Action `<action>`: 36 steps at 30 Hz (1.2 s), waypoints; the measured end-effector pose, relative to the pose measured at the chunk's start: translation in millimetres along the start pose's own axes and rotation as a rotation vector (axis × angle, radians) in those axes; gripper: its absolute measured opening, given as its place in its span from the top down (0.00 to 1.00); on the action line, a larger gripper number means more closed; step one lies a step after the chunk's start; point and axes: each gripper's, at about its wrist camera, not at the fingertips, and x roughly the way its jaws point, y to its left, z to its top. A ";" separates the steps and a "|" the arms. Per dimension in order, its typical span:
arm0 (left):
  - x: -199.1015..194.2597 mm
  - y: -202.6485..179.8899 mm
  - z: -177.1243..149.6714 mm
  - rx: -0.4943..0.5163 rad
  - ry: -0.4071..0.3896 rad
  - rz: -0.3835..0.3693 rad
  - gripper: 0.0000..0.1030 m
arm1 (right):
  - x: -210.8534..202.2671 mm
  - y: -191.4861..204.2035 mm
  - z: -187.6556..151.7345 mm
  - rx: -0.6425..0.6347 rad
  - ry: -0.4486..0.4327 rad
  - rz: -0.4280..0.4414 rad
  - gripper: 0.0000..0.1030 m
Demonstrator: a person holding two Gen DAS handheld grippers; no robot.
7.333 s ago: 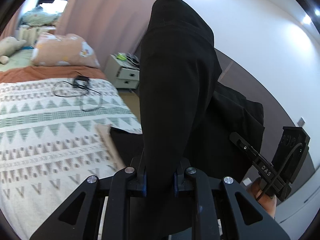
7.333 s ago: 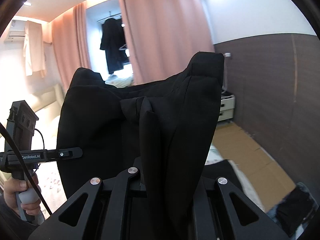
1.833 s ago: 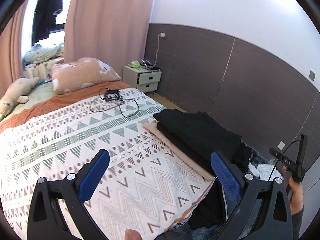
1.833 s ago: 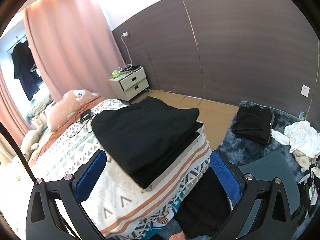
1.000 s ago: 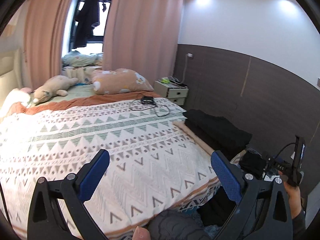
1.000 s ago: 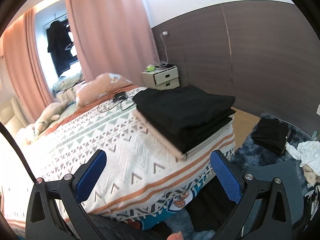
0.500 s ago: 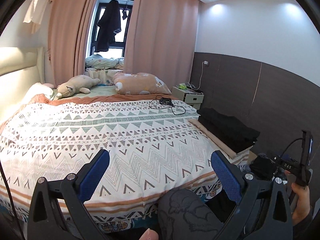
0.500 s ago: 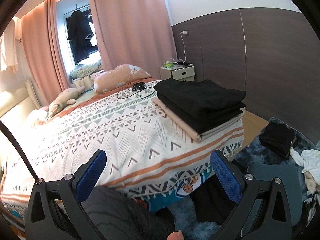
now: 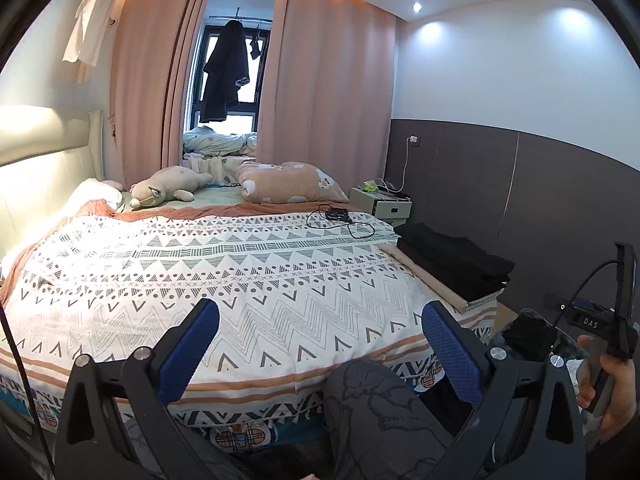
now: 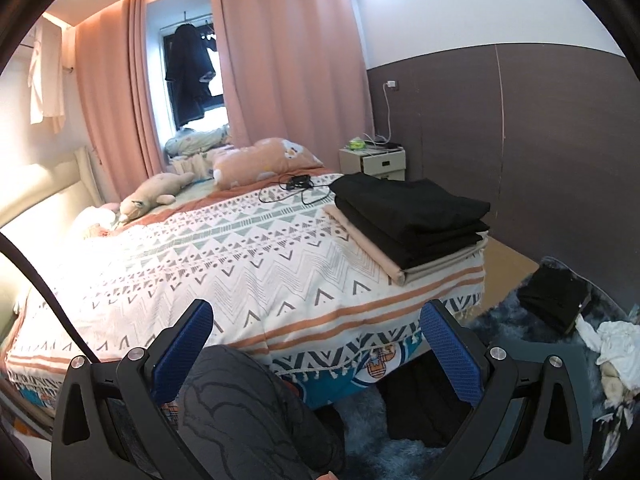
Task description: Fold large clothes
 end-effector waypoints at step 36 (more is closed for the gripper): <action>-18.3 5.7 -10.5 -0.017 -0.039 0.053 0.00 | 3.7 28.7 -19.4 -0.020 -0.003 0.044 0.00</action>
